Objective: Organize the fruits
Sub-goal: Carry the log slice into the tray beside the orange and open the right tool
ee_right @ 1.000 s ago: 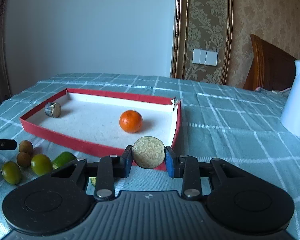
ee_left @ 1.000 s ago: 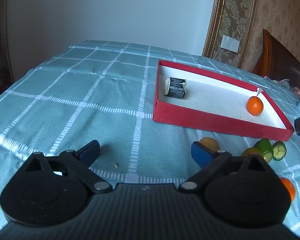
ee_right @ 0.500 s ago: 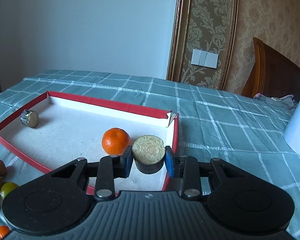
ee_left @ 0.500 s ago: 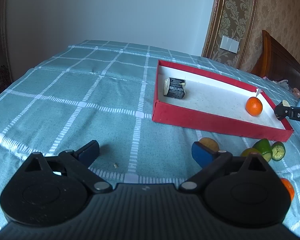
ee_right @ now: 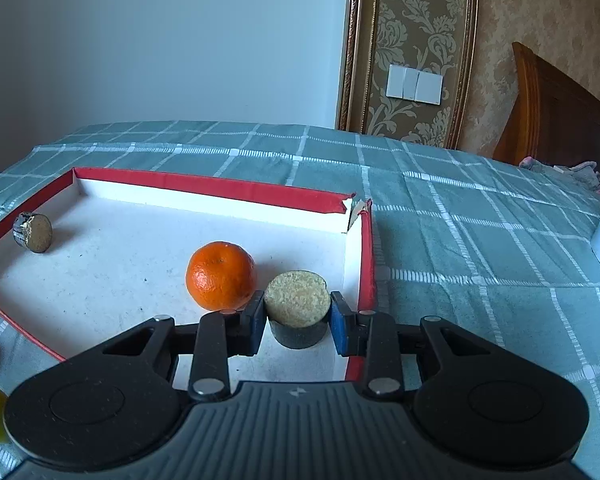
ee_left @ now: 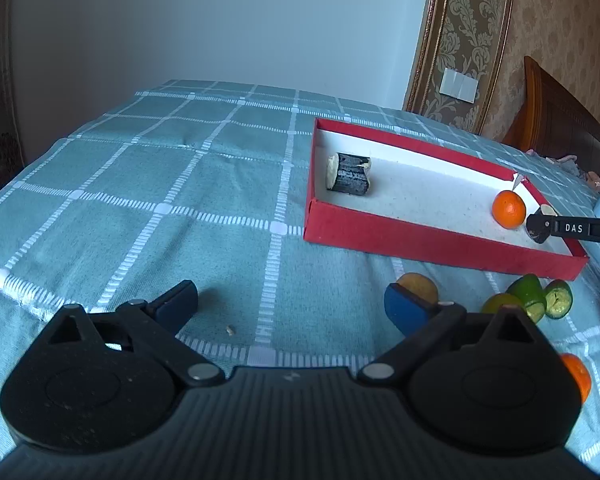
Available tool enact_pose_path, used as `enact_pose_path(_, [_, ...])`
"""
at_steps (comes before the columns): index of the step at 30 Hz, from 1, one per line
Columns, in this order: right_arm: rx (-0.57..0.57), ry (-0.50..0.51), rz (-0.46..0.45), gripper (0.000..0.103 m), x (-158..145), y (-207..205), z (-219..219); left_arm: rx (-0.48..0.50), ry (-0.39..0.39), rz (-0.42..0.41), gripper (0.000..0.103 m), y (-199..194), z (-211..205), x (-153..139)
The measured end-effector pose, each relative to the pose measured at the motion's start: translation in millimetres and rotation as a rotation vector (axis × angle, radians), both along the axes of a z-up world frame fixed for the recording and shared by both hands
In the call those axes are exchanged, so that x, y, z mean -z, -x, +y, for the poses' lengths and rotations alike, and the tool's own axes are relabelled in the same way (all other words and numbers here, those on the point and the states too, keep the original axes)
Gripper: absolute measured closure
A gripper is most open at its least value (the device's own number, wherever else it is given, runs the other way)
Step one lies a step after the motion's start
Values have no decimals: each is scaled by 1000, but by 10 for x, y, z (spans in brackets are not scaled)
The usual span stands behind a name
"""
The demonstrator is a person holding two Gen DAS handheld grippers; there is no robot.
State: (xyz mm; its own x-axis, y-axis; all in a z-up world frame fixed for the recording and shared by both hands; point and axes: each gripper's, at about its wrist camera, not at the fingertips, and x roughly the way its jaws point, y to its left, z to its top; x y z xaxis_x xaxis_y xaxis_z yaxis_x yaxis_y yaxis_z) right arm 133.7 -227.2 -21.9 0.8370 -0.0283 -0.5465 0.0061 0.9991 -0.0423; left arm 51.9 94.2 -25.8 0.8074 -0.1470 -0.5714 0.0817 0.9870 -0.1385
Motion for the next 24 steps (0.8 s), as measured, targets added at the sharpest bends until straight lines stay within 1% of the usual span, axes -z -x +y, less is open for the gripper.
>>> enact_pose_path(10, [-2, -20, 5, 69, 1, 11, -28, 2, -8, 3, 3, -12, -10, 0])
enact_pose_path(14, [-7, -43, 2, 63, -5, 36, -39, 2, -7, 2, 3, -11, -10, 0])
enact_pose_path(16, [-2, -33, -8, 57, -17, 64, -20, 2, -7, 2, 3, -12, -10, 0])
enact_pose_path(17, [1, -30, -14, 55, -22, 81, -17, 2, -7, 2, 3, -11, -10, 0])
enact_pose_path(24, [11, -55, -31, 54, -65, 209, -42, -2, -13, 7, 0, -21, -16, 7])
